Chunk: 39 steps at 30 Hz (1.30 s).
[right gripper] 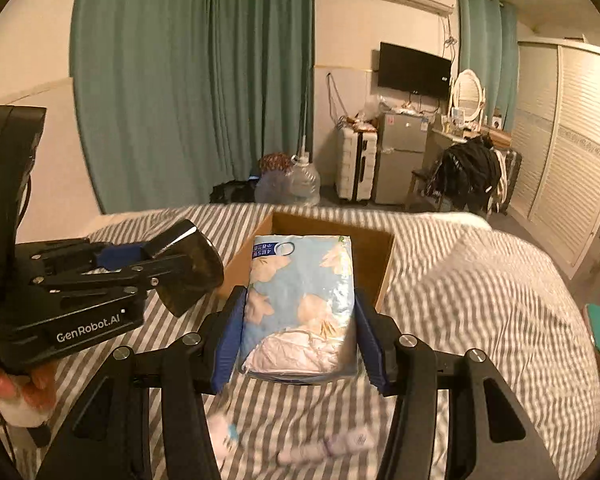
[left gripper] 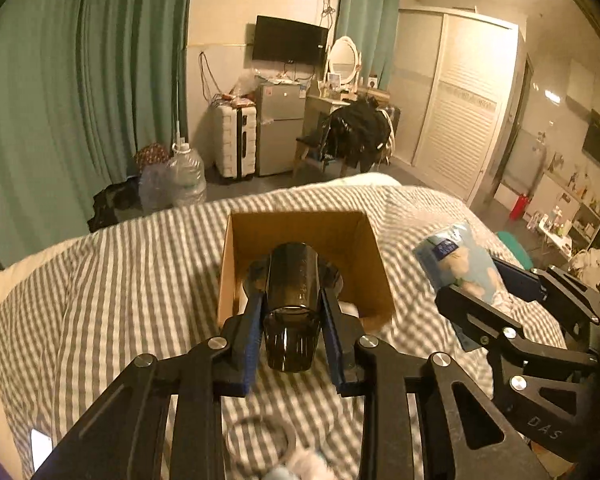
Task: Organize objects
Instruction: 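Lower the cup holder and tissue pack into the box and release both, then grasp the white BOP toothpaste tube with the right tool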
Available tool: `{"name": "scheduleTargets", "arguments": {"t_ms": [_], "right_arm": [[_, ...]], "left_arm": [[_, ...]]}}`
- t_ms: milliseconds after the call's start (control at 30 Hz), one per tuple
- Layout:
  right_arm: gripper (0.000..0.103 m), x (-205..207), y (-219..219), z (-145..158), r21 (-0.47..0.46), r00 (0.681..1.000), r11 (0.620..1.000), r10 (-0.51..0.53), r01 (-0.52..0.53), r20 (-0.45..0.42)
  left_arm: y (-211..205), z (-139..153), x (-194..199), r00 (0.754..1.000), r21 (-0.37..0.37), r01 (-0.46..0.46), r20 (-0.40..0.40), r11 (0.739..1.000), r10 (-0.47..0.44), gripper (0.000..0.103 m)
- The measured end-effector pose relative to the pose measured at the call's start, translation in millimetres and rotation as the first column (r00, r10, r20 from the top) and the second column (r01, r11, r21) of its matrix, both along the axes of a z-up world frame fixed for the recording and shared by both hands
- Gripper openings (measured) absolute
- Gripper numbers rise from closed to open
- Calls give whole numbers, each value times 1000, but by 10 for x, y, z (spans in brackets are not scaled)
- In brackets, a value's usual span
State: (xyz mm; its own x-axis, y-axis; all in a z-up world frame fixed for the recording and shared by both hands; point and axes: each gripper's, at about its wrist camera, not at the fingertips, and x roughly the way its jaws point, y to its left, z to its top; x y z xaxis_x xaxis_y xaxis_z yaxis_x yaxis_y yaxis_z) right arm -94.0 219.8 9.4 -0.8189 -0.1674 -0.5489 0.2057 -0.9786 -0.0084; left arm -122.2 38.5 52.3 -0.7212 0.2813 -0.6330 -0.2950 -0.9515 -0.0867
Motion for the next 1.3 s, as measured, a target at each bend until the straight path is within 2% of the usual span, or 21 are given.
{"name": "scheduleTargets", "arguments": {"t_ms": [200, 367, 467, 633, 800, 833, 867, 933, 1067, 1300], "right_arm": [[51, -666, 70, 3, -22, 999, 999, -27, 28, 16], [51, -1328, 198, -265, -41, 996, 997, -61, 63, 62], [51, -1698, 303, -463, -43, 992, 995, -82, 86, 92], [51, -2152, 388, -787, -36, 987, 995, -86, 92, 139], [53, -2254, 470, -1037, -61, 982, 994, -84, 95, 171], [61, -2239, 496, -1050, -62, 981, 993, -85, 97, 175], [72, -2230, 528, -1034, -66, 981, 992, -92, 104, 171], [74, -2113, 589, -925, -86, 984, 988, -113, 126, 137], [75, -1834, 642, -578, -101, 985, 983, -146, 155, 96], [75, -1128, 471, 214, -4, 980, 981, -195, 195, 24]], "left_arm": [[140, -158, -655, 1000, -28, 9, 20, 1000, -9, 28], [292, -568, -1245, 998, -43, 18, 61, 999, -15, 28], [354, -802, -1468, 997, -64, 34, 75, 997, -29, 28], [472, -1109, -1683, 994, -78, 54, 99, 995, -46, 28], [499, -1334, -1728, 989, -102, 47, 147, 994, -31, 30], [490, -1348, -1720, 987, -104, 44, 157, 994, -27, 34], [477, -1332, -1698, 986, -100, 40, 165, 994, -23, 38], [440, -1254, -1624, 987, -93, 27, 161, 995, -12, 70], [337, -936, -1418, 992, -98, 10, 123, 995, 2, 74], [71, -105, -729, 1000, -78, -2, 22, 997, 4, 96]]}}
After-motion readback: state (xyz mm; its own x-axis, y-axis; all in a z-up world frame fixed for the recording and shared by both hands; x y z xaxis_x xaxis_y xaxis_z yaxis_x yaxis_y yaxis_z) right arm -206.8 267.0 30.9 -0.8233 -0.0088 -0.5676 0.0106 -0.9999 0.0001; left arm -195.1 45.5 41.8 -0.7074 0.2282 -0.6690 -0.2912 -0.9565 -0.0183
